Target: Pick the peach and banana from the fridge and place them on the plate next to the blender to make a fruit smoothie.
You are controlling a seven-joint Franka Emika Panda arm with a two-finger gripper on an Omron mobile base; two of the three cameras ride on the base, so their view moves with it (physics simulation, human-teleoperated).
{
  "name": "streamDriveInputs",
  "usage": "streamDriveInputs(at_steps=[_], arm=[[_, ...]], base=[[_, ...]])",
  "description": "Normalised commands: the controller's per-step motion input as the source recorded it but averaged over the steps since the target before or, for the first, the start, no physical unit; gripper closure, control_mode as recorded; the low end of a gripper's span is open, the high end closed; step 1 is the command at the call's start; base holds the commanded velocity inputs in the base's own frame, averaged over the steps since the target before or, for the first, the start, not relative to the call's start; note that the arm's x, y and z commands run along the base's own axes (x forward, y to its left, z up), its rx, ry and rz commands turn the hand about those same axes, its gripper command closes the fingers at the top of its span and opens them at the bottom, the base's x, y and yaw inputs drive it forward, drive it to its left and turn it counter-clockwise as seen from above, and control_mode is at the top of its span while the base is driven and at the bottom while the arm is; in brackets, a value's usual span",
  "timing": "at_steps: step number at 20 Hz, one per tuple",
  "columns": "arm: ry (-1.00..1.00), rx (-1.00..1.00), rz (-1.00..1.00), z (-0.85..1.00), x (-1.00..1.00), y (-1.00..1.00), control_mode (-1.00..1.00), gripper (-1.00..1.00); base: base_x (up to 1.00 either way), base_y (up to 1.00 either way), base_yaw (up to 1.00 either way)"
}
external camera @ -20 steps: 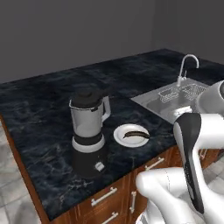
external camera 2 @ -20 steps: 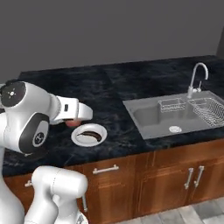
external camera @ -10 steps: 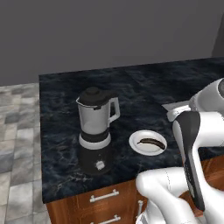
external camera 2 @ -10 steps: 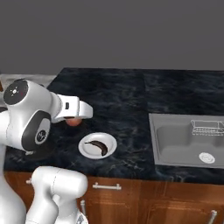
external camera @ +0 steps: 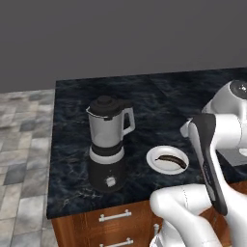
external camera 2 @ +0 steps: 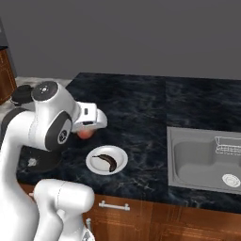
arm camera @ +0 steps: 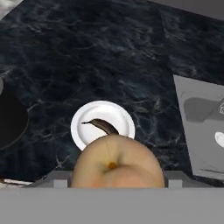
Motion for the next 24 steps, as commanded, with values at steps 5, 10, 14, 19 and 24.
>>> streamDriveInputs(at_steps=[5,10,14,19,24], arm=[[0.26,0.0,0.0,-0.93,0.61,0.33,-1.0,1.0],[0.23,0.0,0.0,-0.81,0.52,0.21,-1.0,1.0],[0.09,0.08,0.0,-0.63,0.51,0.0,-1.0,1.0],[0.07,0.03,0.0,-0.54,0.56,0.0,-1.0,1.0],[0.06,0.0,0.0,-0.55,0.47,0.0,-1.0,1.0]], base=[[0.0,0.0,0.0],[0.0,0.0,0.0],[0.0,0.0,0.0],[0.0,0.0,0.0],[0.0,0.0,0.0]])
